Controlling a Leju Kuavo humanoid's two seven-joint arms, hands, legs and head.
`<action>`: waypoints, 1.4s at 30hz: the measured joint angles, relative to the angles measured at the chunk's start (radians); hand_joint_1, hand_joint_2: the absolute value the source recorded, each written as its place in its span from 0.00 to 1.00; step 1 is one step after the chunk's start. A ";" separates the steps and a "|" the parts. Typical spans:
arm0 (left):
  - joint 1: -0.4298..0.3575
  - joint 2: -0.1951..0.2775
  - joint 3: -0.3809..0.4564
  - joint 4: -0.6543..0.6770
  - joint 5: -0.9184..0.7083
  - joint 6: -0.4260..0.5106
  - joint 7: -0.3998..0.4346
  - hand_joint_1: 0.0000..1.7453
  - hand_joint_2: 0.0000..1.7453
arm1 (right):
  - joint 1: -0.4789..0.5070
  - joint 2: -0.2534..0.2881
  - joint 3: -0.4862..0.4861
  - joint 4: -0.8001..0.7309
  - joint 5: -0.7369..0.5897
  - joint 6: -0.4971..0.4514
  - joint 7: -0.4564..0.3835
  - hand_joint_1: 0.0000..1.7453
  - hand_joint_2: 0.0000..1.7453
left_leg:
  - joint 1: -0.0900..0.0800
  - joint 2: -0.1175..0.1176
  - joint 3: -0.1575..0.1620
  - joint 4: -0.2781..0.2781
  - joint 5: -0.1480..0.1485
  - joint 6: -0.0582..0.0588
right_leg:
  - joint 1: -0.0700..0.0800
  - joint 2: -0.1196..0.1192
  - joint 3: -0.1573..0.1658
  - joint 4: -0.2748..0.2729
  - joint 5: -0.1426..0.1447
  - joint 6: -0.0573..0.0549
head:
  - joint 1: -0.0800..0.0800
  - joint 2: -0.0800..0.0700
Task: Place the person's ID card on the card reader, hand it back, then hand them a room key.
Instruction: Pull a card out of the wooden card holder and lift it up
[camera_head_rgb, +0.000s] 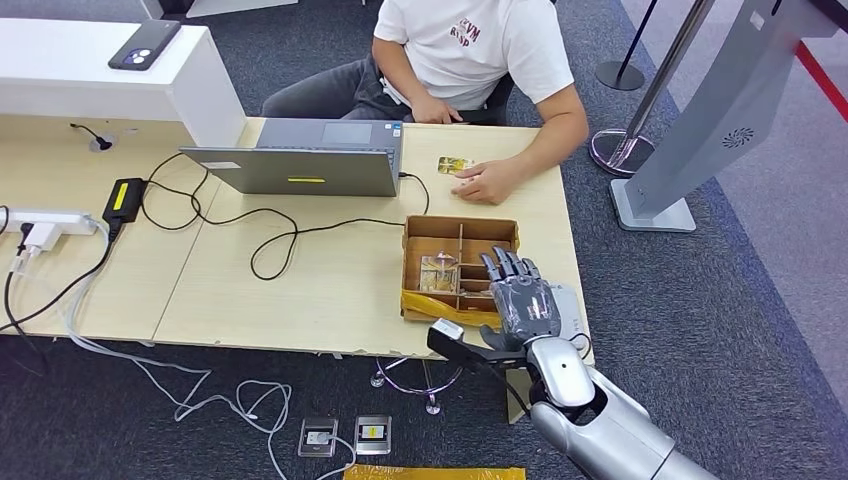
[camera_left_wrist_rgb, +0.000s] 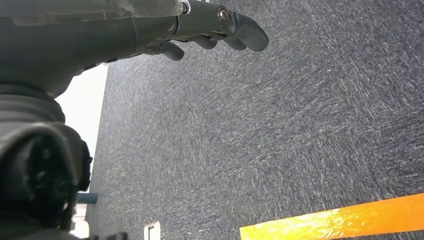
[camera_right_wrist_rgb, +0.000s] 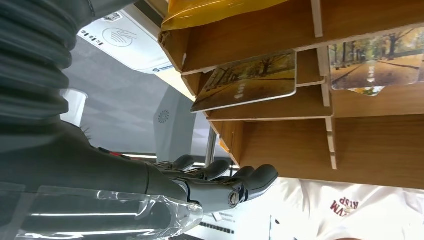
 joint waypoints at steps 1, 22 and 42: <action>0.000 0.000 0.000 0.000 0.000 0.000 0.000 0.00 0.00 | 0.000 0.001 -0.002 0.004 -0.001 -0.001 0.000 0.00 1.00 | 0.000 0.000 0.000 0.000 0.000 0.000 | 0.000 0.000 0.000 0.000 0.000 0.000 | 0.000 0.000; 0.000 0.000 0.000 0.000 0.000 0.003 -0.002 0.00 0.00 | -0.001 0.024 -0.017 0.057 -0.008 -0.016 -0.009 0.51 1.00 | 0.000 0.000 0.000 0.000 0.000 0.000 | 0.000 0.000 0.000 0.000 0.000 0.000 | 0.000 0.000; 0.000 0.002 0.000 0.000 0.000 0.004 -0.004 0.00 0.00 | -0.020 0.043 -0.017 0.089 -0.019 -0.027 -0.008 1.00 1.00 | 0.000 0.000 0.000 0.000 0.000 0.000 | 0.000 0.000 0.000 0.000 0.000 0.000 | 0.000 0.000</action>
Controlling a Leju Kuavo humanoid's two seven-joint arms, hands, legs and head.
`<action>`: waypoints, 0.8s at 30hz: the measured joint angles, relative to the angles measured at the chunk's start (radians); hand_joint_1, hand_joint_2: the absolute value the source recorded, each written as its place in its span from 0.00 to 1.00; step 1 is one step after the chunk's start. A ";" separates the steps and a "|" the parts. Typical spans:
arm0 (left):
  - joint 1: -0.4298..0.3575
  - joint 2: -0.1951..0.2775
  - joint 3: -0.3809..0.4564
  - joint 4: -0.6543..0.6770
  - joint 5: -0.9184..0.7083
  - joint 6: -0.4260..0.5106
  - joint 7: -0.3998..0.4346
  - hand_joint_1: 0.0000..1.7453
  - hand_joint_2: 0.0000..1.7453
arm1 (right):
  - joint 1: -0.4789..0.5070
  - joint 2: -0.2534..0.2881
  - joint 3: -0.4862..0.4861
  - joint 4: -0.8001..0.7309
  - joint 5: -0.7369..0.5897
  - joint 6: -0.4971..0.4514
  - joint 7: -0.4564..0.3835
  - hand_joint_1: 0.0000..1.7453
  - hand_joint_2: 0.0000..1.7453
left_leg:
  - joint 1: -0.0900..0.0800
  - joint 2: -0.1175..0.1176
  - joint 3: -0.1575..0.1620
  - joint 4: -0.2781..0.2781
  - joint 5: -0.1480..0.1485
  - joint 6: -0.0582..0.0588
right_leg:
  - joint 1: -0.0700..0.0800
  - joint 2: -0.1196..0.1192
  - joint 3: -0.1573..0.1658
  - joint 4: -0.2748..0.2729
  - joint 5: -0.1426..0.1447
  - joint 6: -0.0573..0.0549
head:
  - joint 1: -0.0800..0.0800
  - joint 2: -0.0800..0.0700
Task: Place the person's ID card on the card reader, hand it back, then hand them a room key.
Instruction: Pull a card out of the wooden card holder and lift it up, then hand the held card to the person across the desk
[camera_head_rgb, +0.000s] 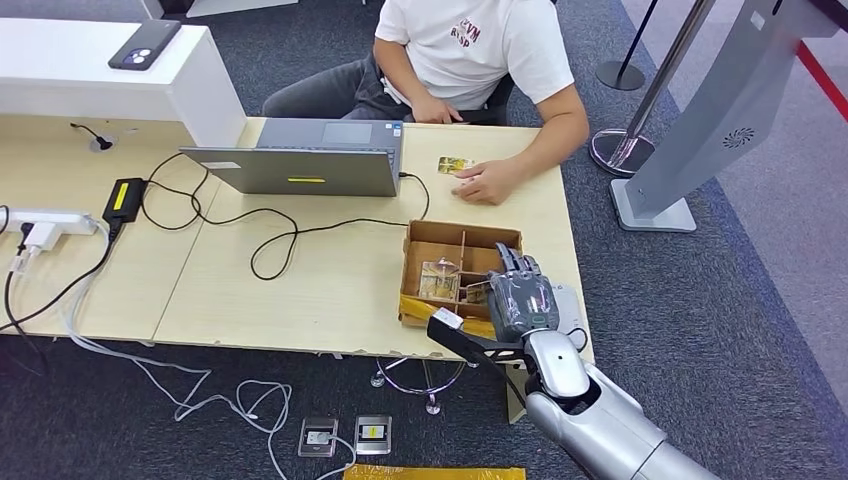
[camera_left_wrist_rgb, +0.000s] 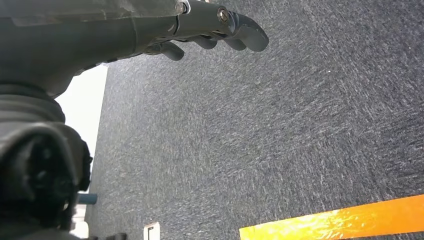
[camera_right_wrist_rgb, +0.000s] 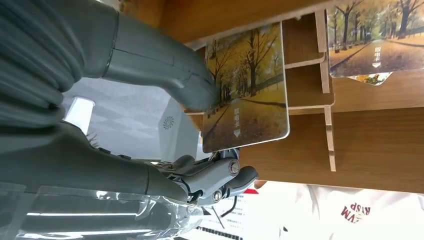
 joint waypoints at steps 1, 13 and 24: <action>0.000 0.000 0.000 0.000 0.000 0.000 0.000 0.00 0.00 | 0.000 0.002 0.000 0.002 0.000 -0.002 0.000 1.00 1.00 | 0.000 0.000 0.000 0.000 0.000 0.000 | 0.000 0.000 0.000 0.000 0.000 0.000 | 0.000 0.000; -0.001 0.000 0.000 0.000 0.000 0.005 -0.005 0.00 0.00 | -0.007 0.020 0.000 0.018 -0.001 -0.014 -0.004 1.00 1.00 | 0.000 0.000 0.000 0.000 0.000 0.000 | 0.000 0.000 0.000 0.000 0.000 0.000 | 0.000 0.000; -0.001 -0.007 0.001 0.000 0.000 0.021 -0.009 0.00 0.00 | -0.042 0.037 -0.002 0.036 0.015 -0.088 -0.014 1.00 1.00 | 0.000 0.000 0.000 0.000 0.000 0.000 | 0.000 0.000 0.000 0.000 0.000 0.000 | 0.000 0.000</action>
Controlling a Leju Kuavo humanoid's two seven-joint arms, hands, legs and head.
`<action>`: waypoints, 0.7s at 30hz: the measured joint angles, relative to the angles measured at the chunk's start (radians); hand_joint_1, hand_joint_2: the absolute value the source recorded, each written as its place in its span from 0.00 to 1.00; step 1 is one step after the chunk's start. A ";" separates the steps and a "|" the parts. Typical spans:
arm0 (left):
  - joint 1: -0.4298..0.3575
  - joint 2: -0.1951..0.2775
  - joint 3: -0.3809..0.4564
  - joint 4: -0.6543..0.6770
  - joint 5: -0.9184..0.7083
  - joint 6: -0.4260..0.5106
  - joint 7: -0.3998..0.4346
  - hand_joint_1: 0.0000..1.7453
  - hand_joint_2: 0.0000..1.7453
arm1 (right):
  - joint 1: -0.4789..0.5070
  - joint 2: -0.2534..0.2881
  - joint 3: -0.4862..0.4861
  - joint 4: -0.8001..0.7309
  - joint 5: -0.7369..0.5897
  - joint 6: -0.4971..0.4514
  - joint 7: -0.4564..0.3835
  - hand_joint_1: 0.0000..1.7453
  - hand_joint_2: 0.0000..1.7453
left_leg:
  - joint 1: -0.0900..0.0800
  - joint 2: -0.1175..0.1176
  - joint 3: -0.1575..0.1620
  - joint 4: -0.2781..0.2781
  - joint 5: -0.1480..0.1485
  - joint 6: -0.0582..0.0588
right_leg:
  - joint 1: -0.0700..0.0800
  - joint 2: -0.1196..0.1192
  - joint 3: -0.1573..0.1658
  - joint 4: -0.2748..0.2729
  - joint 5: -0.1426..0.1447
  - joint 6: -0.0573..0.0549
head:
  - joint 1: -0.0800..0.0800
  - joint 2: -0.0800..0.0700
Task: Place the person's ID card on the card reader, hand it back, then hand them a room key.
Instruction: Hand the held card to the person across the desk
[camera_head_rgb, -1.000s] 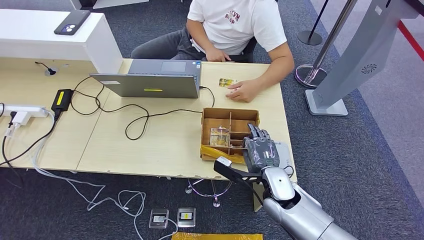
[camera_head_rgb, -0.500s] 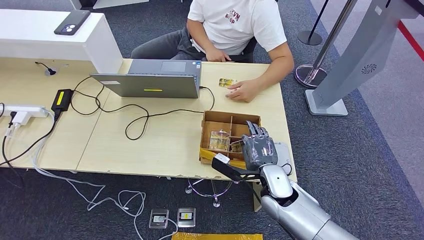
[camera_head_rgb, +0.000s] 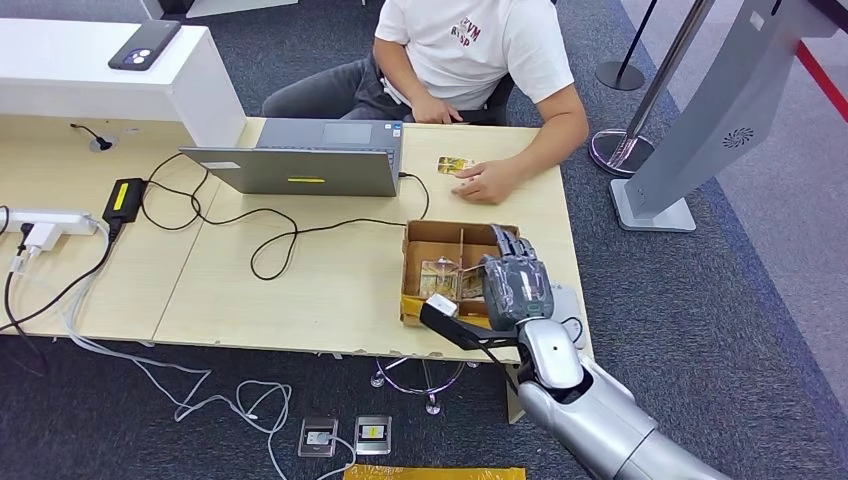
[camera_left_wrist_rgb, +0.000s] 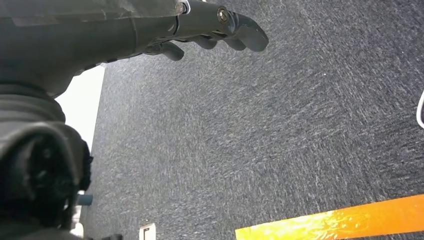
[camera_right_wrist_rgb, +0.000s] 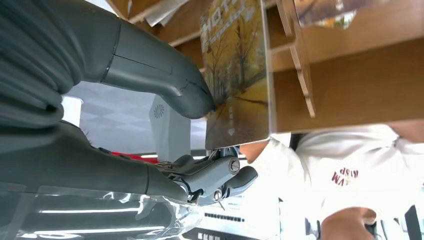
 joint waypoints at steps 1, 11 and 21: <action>0.000 0.000 0.000 0.000 0.000 0.000 0.000 0.00 0.00 | -0.009 0.001 -0.001 0.001 0.001 -0.006 0.003 1.00 1.00 | 0.000 0.000 0.000 0.000 0.000 0.000 | 0.000 0.000 0.000 0.000 0.000 0.000 | 0.000 0.000; 0.000 -0.005 -0.001 0.000 0.000 0.000 0.000 0.00 0.00 | -0.122 0.002 -0.036 0.019 -0.019 -0.056 0.017 1.00 1.00 | 0.000 0.000 0.000 0.000 0.000 0.000 | 0.000 0.000 0.000 0.000 0.000 0.000 | 0.000 0.000; 0.000 -0.007 -0.003 0.000 0.000 0.000 0.000 0.00 0.00 | -0.207 0.010 -0.061 0.037 -0.028 -0.069 0.019 1.00 1.00 | 0.000 0.000 0.000 0.000 0.000 0.000 | 0.000 0.000 0.000 0.000 0.000 0.000 | 0.000 0.000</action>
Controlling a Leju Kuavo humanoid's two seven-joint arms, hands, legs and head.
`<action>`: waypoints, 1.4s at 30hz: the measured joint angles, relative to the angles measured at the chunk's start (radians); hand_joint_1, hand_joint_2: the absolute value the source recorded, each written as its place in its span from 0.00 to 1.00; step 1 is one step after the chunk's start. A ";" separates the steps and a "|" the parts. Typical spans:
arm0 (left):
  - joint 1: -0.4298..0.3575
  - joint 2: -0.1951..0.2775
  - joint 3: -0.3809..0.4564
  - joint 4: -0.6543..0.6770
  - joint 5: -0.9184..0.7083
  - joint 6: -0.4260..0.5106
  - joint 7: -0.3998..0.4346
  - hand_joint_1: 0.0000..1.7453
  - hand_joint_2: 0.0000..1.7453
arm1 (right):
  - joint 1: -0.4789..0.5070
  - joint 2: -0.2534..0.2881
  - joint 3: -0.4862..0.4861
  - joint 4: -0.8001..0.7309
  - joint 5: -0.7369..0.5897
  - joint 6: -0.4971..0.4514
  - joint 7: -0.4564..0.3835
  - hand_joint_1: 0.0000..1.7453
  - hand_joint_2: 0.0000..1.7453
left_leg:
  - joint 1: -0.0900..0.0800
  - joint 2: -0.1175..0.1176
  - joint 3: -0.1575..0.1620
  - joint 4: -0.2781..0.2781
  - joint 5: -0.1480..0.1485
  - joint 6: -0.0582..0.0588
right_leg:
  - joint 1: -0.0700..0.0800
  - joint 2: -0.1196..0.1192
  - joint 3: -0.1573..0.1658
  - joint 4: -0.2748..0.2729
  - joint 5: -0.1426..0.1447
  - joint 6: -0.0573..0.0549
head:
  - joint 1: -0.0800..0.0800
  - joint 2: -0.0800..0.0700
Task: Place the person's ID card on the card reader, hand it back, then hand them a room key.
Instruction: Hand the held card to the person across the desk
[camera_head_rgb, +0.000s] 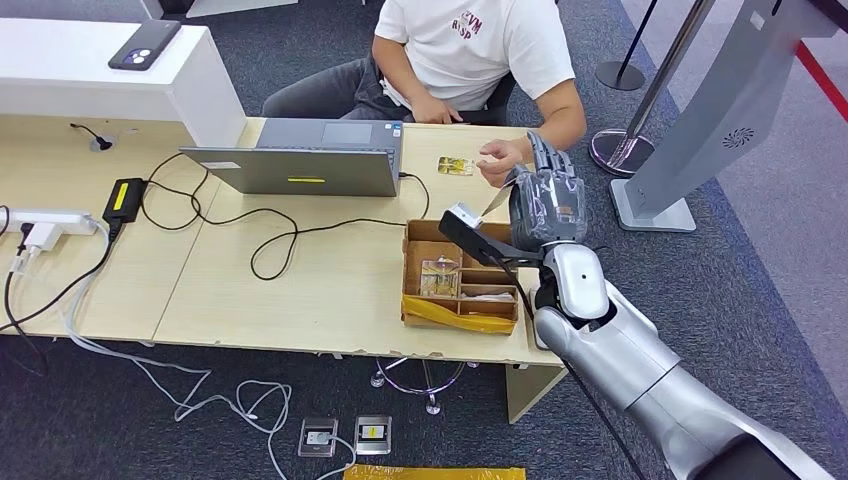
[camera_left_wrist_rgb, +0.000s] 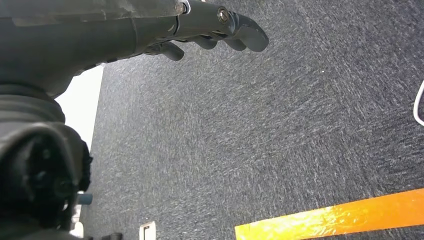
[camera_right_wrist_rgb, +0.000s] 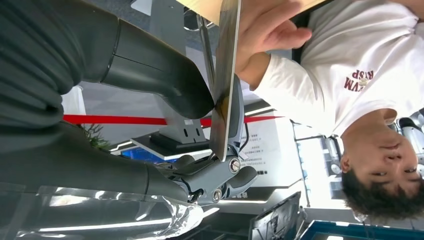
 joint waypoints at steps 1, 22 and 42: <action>0.000 0.000 0.000 0.000 0.000 -0.001 0.000 0.00 0.00 | -0.004 0.000 0.000 0.002 0.001 -0.001 0.001 1.00 1.00 | 0.000 0.000 0.000 0.000 0.000 0.000 | 0.000 0.000 0.000 0.000 0.000 0.000 | 0.000 0.000; 0.001 0.019 -0.083 0.000 0.000 -0.029 -0.003 0.00 0.00 | -0.310 0.091 0.043 0.278 0.123 0.084 0.068 1.00 1.00 | 0.000 -0.001 -0.001 0.000 0.000 0.000 | 0.000 0.000 0.000 0.000 0.000 0.000 | 0.000 0.000; 0.003 0.025 -0.143 0.000 0.000 -0.030 -0.010 0.00 0.00 | -0.349 0.107 0.095 0.459 0.099 0.093 0.089 0.00 1.00 | 0.000 -0.001 0.000 0.000 0.000 0.000 | 0.000 0.000 -0.001 0.000 0.000 0.000 | 0.000 0.000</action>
